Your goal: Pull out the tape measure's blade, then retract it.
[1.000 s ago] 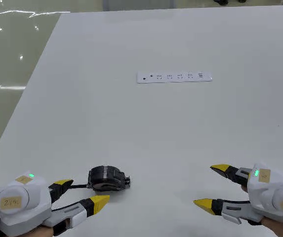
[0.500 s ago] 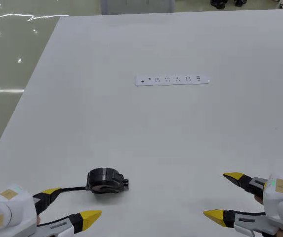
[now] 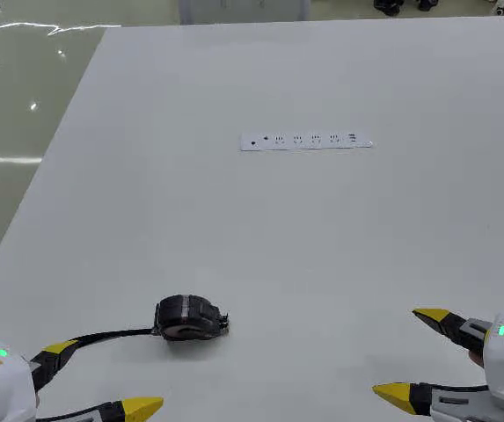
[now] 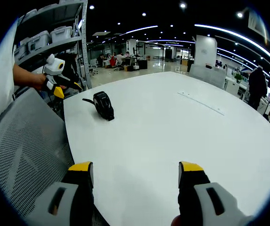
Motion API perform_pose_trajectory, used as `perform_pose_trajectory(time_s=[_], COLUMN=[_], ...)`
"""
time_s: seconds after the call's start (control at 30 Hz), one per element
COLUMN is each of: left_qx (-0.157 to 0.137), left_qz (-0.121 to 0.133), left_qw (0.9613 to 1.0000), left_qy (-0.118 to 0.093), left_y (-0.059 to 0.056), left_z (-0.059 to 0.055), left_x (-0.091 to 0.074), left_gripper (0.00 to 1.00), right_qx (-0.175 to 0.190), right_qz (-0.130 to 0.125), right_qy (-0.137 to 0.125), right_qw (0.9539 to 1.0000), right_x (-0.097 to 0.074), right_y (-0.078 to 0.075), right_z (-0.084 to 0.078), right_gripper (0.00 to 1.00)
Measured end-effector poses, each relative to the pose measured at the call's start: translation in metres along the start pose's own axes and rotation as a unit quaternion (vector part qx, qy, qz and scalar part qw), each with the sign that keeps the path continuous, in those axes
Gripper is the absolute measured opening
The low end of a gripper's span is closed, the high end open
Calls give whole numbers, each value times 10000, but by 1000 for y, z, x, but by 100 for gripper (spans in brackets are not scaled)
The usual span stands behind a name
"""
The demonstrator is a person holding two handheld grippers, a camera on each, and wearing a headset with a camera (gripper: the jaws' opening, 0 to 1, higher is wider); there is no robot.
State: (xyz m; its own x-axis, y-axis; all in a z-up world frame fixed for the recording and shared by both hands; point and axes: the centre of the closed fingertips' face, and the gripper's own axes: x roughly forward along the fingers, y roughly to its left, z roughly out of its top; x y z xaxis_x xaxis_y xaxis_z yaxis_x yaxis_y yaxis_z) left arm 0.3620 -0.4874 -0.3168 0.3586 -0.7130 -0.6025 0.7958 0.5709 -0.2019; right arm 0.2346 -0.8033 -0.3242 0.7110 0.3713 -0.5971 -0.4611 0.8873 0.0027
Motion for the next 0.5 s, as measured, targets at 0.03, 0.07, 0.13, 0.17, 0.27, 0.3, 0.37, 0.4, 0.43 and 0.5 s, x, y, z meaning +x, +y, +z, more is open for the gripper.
perform_pose_trajectory(time_s=[0.03,0.07,0.13,0.17,0.27,0.3,0.37,0.4,0.43,0.5], left_qx=[30,63,135,196,314,340,444,445,460,535], left_qz=[5,5,18,50,55,37,30,14,10,31], left_qw=[10000,10000,9999,9998,9994,9994,9989,9989,9988,9984], left_qy=[-10,-29,9,51,107,109,169,168,170,166], left_y=[0,0,0,0,1,-1,-1,-1,-2,-2], left_z=[0,1,-1,-3,-6,-6,-9,-9,-9,-9], left_x=[-1,-2,-2,-3,-3,-3,-4,-4,-5,-5], left_gripper=[94,95,96,97,99,99,100,100,100,100], right_qx=[5,12,10,-17,-34,-41,-48,-33,-29,-19], right_qz=[0,1,11,5,32,32,26,26,20,18], right_qy=[0,1,34,63,116,122,125,126,130,138], right_qw=[10000,10000,10000,10000,9999,9999,9999,9999,9999,9999], right_x=[-1,-1,-2,-3,-5,-6,-8,-8,-9,-11], right_y=[0,1,1,2,3,3,3,2,2,3], right_z=[0,0,-2,-3,-6,-6,-6,-7,-7,-8], right_gripper=[75,76,77,78,80,80,81,82,82,84])
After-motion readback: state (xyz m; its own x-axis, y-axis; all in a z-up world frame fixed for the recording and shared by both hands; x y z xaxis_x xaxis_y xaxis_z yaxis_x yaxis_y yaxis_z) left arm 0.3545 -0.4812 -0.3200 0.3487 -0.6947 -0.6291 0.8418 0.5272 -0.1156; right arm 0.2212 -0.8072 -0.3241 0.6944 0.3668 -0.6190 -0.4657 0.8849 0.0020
